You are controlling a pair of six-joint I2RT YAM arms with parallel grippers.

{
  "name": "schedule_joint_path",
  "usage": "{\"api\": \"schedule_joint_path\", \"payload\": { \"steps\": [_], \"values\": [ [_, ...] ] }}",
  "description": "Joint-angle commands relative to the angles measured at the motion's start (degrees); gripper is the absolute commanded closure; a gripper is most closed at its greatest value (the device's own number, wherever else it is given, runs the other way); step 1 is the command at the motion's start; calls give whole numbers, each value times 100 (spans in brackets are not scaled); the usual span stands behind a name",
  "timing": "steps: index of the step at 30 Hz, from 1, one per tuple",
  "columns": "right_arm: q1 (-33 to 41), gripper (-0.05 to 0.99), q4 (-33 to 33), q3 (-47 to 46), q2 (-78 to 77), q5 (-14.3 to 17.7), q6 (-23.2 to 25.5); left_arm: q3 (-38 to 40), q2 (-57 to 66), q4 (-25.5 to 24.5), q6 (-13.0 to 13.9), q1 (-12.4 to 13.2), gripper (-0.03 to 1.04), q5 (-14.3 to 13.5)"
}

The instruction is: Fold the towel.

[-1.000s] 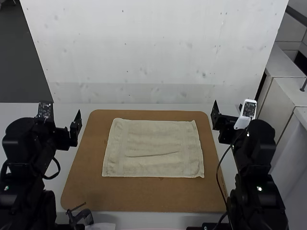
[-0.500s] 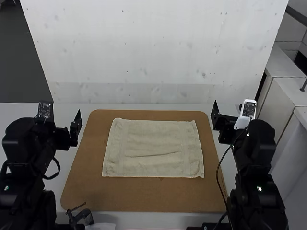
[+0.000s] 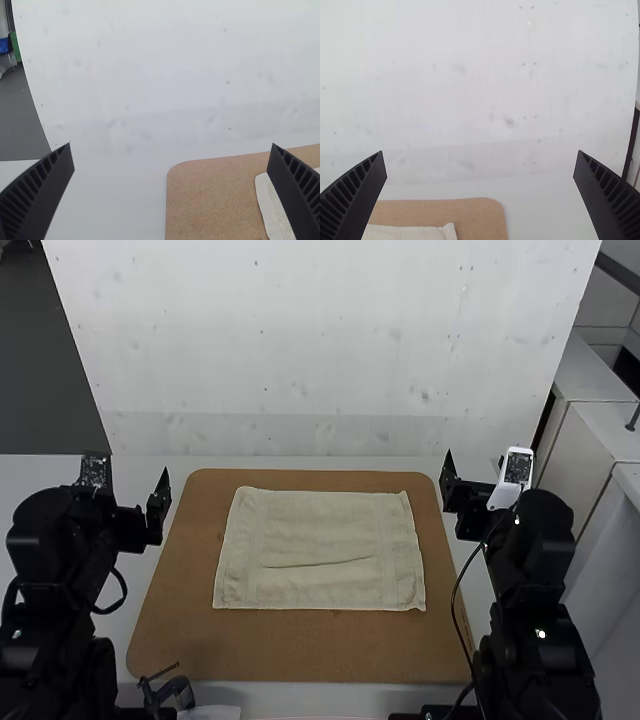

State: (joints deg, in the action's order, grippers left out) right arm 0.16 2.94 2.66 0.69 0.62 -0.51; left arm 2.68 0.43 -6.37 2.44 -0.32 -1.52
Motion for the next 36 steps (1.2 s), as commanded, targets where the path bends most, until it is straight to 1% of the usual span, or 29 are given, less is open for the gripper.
{"api": "schedule_joint_path", "payload": {
  "steps": [1, 3, 4, 5, 7, 8, 9, 11, 13, 14, 15, 17, 19, 21, 27, 31, 35, 36],
  "values": [
    [89, -2, 14, -55, 19, -124, -19, -4, 10, 48, -94, 23, 2, 73],
    [142, -2, 14, -55, 28, -124, -1, -4, 19, 57, -156, 32, 3, 64],
    [159, -2, 58, -55, 28, -115, 7, -4, 19, 110, -217, 32, 3, 38],
    [168, -2, 119, -72, 28, -124, -10, 22, 19, 180, -217, 32, 3, 29],
    [230, -2, 137, -63, -34, -80, -63, 137, -7, 198, -42, 23, 3, 29],
    [247, -2, 137, -37, -42, -106, -98, 224, -43, 189, -42, 23, 3, 20],
    [256, -3, 93, 16, -51, -159, -107, 330, -69, 92, -42, 23, 3, 20],
    [265, -3, -259, 235, -16, -203, -107, 523, 19, -242, -50, 23, 3, 20],
    [291, -3, -522, 534, 274, -238, -116, 805, 450, -585, -68, 23, 3, 38],
    [282, -3, -733, 728, 511, -282, -107, 972, 827, -708, -94, -12, 2, 90],
    [282, -3, -813, 868, 775, -282, -107, 1147, 1179, -795, -156, -56, 2, 196],
    [291, -3, -830, 1062, 1214, -238, -98, 1429, 1865, -839, -252, -162, 3, 196],
    [291, -3, -786, 1185, 1663, -247, -89, 1710, 2506, -910, -235, -241, 3, 257],
    [291, -3, -751, 1281, 2111, -256, -54, 1903, 2972, -927, -217, -311, 3, 249],
    [511, -2, -672, 1853, 4238, -247, -28, 2545, 4607, -919, -226, -346, 3, 275],
    [572, -3, -496, 2336, 5662, -141, -37, 2905, 5626, -804, -217, -460, 2, 249],
    [590, -3, 145, 2775, 7050, -62, -45, 3265, 6277, -716, -252, -452, 2, 240],
    [590, -3, 154, 2942, 7428, -71, -45, 3318, 6338, -690, -296, -452, 2, 222]
  ]
}}
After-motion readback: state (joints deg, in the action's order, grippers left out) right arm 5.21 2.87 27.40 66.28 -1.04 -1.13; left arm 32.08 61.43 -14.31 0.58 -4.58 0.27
